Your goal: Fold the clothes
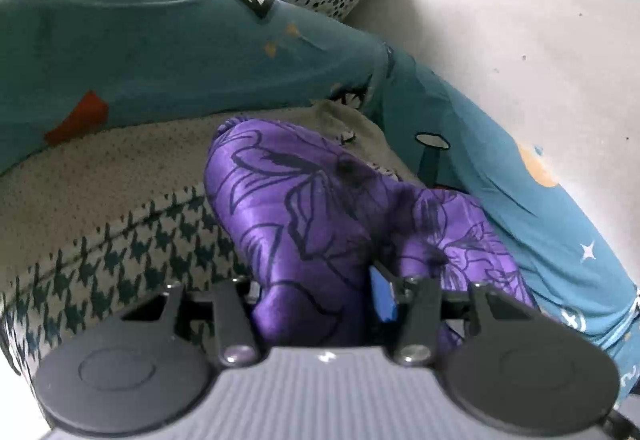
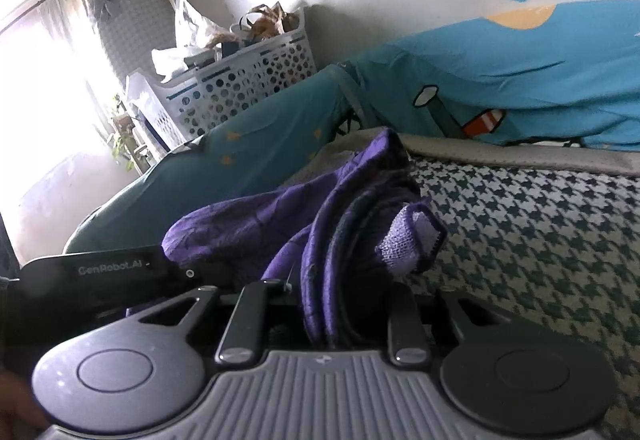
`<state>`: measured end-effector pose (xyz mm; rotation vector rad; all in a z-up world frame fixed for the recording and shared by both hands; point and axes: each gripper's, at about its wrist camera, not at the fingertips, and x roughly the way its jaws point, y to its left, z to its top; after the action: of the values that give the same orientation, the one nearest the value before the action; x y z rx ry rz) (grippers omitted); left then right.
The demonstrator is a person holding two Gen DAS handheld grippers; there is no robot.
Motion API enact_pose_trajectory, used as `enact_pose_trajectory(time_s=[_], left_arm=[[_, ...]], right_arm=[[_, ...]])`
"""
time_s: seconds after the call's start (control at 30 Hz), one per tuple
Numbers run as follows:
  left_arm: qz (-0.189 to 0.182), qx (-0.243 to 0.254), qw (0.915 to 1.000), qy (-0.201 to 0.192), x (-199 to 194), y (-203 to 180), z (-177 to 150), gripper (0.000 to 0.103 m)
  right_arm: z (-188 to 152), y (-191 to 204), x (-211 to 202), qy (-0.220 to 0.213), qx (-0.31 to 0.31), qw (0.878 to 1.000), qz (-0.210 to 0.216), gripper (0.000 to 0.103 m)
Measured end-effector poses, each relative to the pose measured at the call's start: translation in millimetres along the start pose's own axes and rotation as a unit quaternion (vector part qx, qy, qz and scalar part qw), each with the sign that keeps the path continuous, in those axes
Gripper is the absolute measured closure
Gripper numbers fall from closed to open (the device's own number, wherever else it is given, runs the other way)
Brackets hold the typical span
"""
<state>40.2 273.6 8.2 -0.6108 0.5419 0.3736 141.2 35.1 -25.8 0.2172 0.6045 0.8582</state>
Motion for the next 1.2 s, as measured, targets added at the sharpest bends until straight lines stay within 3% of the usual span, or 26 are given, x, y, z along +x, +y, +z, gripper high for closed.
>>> enact_pose_trajectory(time_s=[0.2,0.33,0.37,0.63,0.7,0.8,1.0,1.1,1.2], left_arm=[[0.033,-0.029,0.999,-0.004,12.6,13.0,5.9,0.056],[0.048,-0.07,0.9963,0.012,17.6,29.1,4.5,0.053],[0.05,-0.073,0.996,0.009,16.7,30.6,5.3,0.051],[0.078,-0.085,0.992,-0.051,-7.2,30.1,14.5,0.034],[0.094,-0.073,0.99,-0.076,-13.4,26.5,16.2,0.03],[0.11,-0.054,0.9892,-0.08,-11.1,22.6,20.0,0.026],[0.149,-0.074,0.9857,-0.024,11.0,34.8,13.0,0.018],[0.157,-0.092,0.9832,-0.014,17.7,46.7,11.2,0.011],[0.159,-0.096,0.9825,-0.009,22.4,51.9,9.0,0.011]], right_arm=[[-2.6,-0.3,19.8,0.001,-0.015,1.0,-0.004,0.081],[-7.7,-9.1,28.3,0.013,-0.018,0.999,-0.042,0.074],[-8.5,-13.4,26.3,0.011,-0.014,0.998,-0.052,0.068],[-3.3,-14.8,-6.8,-0.043,-0.039,0.993,-0.102,0.065],[-1.1,-11.7,-14.7,-0.051,-0.044,0.993,-0.096,0.065],[-2.0,-1.2,-20.5,-0.049,-0.062,0.994,-0.072,0.065],[-11.0,-10.6,-1.9,-0.005,-0.044,0.997,-0.06,0.065],[-15.8,-17.4,8.8,0.017,-0.031,0.998,-0.059,0.065],[-20.5,-24.2,19.4,0.04,-0.018,0.997,-0.058,0.067]])
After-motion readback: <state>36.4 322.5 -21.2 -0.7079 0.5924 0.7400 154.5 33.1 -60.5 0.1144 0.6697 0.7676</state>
